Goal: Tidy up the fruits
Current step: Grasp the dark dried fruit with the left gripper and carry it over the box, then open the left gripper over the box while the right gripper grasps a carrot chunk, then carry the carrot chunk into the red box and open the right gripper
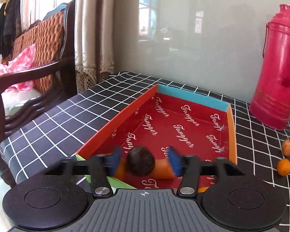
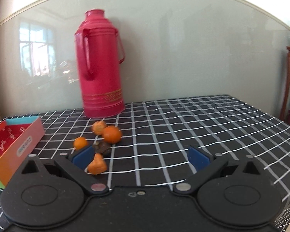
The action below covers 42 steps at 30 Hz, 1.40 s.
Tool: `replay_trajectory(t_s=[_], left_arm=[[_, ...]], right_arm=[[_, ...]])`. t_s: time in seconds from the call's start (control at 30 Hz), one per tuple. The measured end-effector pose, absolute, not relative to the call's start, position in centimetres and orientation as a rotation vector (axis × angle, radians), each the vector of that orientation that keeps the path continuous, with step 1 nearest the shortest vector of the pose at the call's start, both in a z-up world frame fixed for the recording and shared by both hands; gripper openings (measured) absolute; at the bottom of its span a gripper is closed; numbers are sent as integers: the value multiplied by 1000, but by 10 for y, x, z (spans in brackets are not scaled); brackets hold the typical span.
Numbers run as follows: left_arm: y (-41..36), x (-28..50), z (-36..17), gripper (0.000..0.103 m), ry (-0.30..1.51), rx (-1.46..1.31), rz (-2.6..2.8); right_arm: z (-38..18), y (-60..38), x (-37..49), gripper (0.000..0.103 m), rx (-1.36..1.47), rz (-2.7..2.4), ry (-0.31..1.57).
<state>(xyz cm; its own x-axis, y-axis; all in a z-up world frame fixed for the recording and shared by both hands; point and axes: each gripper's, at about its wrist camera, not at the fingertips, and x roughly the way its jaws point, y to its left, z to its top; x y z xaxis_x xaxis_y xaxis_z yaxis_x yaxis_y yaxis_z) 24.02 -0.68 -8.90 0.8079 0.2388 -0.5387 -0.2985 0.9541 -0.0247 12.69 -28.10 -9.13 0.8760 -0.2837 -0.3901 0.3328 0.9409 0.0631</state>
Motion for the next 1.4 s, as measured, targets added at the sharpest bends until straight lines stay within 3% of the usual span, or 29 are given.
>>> replay_trajectory(t_s=[0.1,0.17,0.23,0.4,0.6,0.83,1.4], left_arm=[[-5,230,-81,96,495,-88,308],[-1,224,-77,103,472,-81,310],[8,220,-75,103,460,-96,316],[39,214,-73,103,445,-139,361],[69,208,-73,103,433,-168,423],[89,206,-75,103,436,-163,457],[126,195,-77,103,433,-170,548]], right_arm=[[-98,-271,142,92,133,-276,428],[-102,-265,151,87,133,-259,448],[-105,-259,159,75,133,-243,465],[-110,-249,173,73,124,-231,491],[-119,-252,196,60,143,-260,550],[-128,-250,209,26,140,-291,593],[-92,-172,198,25,94,37,421]])
